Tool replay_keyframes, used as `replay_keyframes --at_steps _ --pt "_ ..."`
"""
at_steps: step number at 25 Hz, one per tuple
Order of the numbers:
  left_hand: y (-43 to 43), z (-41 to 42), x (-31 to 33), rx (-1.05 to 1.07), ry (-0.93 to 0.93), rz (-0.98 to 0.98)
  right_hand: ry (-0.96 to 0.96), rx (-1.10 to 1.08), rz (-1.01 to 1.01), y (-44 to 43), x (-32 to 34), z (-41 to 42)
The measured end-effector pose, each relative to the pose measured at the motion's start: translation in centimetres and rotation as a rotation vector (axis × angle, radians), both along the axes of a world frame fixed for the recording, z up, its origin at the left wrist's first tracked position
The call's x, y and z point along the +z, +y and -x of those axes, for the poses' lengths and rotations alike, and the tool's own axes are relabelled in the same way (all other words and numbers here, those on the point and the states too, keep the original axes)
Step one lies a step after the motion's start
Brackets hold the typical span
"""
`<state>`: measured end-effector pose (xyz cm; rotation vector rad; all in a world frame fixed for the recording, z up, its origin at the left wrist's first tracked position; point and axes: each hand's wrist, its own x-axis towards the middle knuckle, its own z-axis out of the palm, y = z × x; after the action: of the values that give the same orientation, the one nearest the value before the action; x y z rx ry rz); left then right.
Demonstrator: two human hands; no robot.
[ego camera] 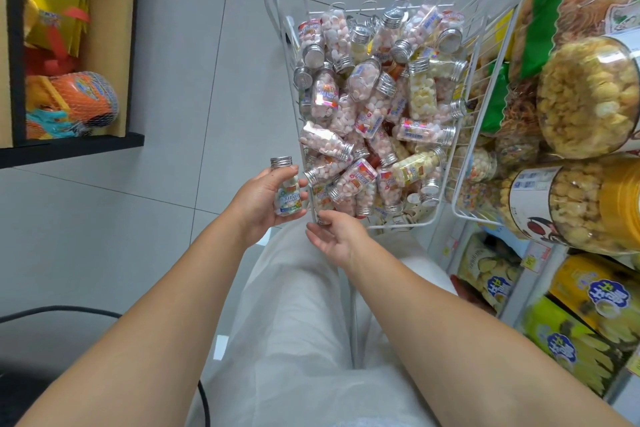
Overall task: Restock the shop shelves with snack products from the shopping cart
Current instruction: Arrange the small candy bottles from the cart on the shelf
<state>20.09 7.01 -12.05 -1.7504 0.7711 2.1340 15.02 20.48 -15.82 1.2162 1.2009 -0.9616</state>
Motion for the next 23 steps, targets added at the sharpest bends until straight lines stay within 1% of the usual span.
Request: replay_keyframes --at_steps 4,7,9,11,13,17,20,23 --pt "-0.4 -0.2 0.2 -0.011 -0.016 0.011 0.049 0.132 0.003 0.6 -0.8 -0.6" --pt "-0.6 -0.2 0.6 -0.017 -0.017 0.011 0.189 0.217 0.034 1.9 -0.4 -0.9" --pt "-0.6 0.2 1.2 -0.04 -0.001 0.007 0.237 0.221 0.09 3.0 1.1 -0.1" --pt "-0.6 1.0 2.6 -0.089 0.025 -0.015 0.283 0.298 0.123 4.5 3.3 1.4" --pt "-0.3 2.3 4.2 -0.181 0.064 -0.051 0.38 0.365 0.138 6.1 6.4 3.3" --pt "0.3 6.5 9.1 -0.399 0.183 -0.096 0.637 0.288 0.191 7.8 14.2 7.5" --pt "0.7 10.2 13.9 -0.526 0.366 -0.186 0.818 0.214 0.213 8.7 20.2 10.0" --pt "2.0 14.1 18.7 -0.657 0.547 -0.235 1.016 0.09 0.226 10.6 26.1 11.6"
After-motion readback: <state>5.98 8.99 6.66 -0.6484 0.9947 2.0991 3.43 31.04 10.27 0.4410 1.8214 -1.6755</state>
